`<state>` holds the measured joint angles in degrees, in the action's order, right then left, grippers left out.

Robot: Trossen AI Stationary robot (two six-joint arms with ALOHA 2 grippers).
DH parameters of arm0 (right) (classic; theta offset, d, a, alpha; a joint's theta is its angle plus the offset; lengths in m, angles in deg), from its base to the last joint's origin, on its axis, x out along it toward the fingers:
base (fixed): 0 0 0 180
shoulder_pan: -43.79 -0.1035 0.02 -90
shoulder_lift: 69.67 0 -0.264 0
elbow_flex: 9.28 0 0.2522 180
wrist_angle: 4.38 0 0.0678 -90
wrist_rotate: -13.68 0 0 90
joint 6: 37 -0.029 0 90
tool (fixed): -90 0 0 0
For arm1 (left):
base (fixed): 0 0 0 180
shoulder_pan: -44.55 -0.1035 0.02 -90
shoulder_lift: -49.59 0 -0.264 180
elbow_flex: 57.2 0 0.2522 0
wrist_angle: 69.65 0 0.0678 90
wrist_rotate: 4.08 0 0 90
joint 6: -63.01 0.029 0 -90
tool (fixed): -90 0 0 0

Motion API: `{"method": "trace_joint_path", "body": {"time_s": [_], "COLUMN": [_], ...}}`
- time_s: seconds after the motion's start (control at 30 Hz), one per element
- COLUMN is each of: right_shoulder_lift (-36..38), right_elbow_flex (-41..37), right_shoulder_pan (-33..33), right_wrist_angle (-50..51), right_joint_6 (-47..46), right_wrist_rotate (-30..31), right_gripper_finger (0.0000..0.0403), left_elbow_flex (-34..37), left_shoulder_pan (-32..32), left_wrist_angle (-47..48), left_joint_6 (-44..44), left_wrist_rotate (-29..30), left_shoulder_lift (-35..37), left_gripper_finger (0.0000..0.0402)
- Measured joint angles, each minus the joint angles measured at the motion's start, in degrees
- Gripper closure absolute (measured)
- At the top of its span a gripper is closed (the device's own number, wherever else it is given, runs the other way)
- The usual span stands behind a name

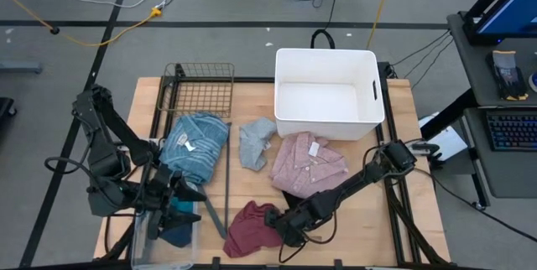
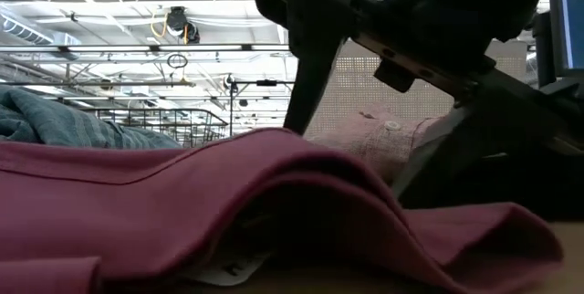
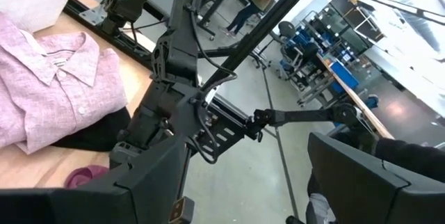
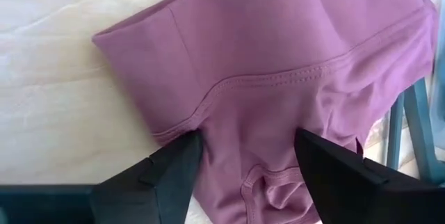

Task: Pick & Place Cloths
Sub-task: Put the pink shorts into the black wire basket

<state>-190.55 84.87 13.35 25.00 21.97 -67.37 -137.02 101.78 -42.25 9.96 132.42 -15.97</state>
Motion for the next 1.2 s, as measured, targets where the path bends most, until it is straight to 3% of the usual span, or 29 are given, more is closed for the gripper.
{"method": "trace_joint_path", "body": {"time_s": [0.63, 0.97, 1.2], "right_shoulder_lift": [-0.3, 4.5, 11.7], "right_elbow_flex": [-0.2, -0.6, -0.4], "right_shoulder_pan": [0.1, 1.6, 3.6], "right_wrist_angle": [-2.6, -3.4, -7.8], "right_joint_6": [-12.8, -13.3, -16.0], "right_wrist_rotate": [1.1, 12.9, 13.6], "right_gripper_finger": [0.0394, 0.04, 0.0402], "left_elbow_flex": [0.0, 0.0, 0.0], "left_shoulder_pan": [0.0, -0.5, -2.1], "left_wrist_angle": [0.3, 0.2, 0.3], "left_joint_6": [0.2, 0.1, 0.9], "left_wrist_rotate": [0.0, 0.3, 0.0], "left_shoulder_lift": [0.0, 0.0, 0.0], "left_gripper_finger": [0.0091, 0.0091, 0.0091]}}
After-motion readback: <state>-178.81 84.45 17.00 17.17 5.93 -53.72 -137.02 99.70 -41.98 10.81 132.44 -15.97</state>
